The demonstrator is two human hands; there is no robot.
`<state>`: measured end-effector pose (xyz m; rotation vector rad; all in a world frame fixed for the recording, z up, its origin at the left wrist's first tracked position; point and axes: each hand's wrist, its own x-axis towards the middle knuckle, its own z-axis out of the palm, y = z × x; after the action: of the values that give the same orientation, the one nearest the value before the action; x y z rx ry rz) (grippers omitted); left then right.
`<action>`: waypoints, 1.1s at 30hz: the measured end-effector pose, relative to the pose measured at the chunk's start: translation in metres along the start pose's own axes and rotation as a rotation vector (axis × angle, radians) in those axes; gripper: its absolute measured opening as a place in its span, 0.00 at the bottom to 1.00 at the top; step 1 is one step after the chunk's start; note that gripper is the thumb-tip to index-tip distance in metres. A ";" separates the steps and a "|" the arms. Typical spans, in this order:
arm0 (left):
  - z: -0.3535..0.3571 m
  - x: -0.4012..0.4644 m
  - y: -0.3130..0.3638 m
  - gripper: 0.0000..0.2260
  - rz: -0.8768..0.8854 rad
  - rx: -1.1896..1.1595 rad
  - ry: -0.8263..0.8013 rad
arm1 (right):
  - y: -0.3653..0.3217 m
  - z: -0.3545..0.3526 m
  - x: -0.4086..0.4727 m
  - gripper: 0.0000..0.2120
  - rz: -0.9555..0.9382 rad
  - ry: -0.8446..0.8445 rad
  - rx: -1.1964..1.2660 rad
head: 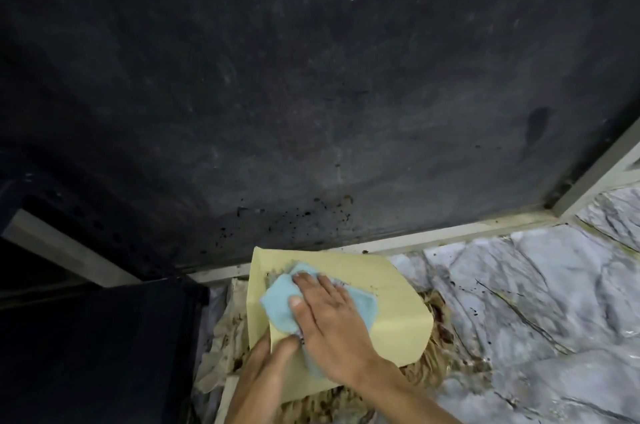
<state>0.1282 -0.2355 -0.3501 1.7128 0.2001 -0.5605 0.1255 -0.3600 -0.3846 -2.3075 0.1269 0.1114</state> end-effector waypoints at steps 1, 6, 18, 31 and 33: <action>-0.003 0.005 -0.001 0.13 -0.003 -0.009 -0.005 | 0.001 0.000 0.006 0.25 0.000 -0.045 -0.021; -0.019 0.026 -0.013 0.15 0.061 -0.037 -0.082 | 0.004 0.000 0.026 0.29 -0.009 -0.180 -0.077; -0.017 0.008 -0.048 0.17 -0.095 0.058 0.071 | 0.050 0.026 0.057 0.33 0.110 -0.073 -0.149; -0.011 0.014 -0.062 0.05 -0.042 -0.007 0.080 | 0.157 -0.008 0.013 0.32 0.442 0.129 -0.091; -0.011 0.016 -0.063 0.07 -0.036 0.011 0.081 | 0.157 -0.008 0.010 0.31 0.433 0.150 -0.038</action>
<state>0.1179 -0.2140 -0.4114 1.7470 0.2866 -0.5193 0.1157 -0.4719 -0.4945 -2.2902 0.7058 0.1599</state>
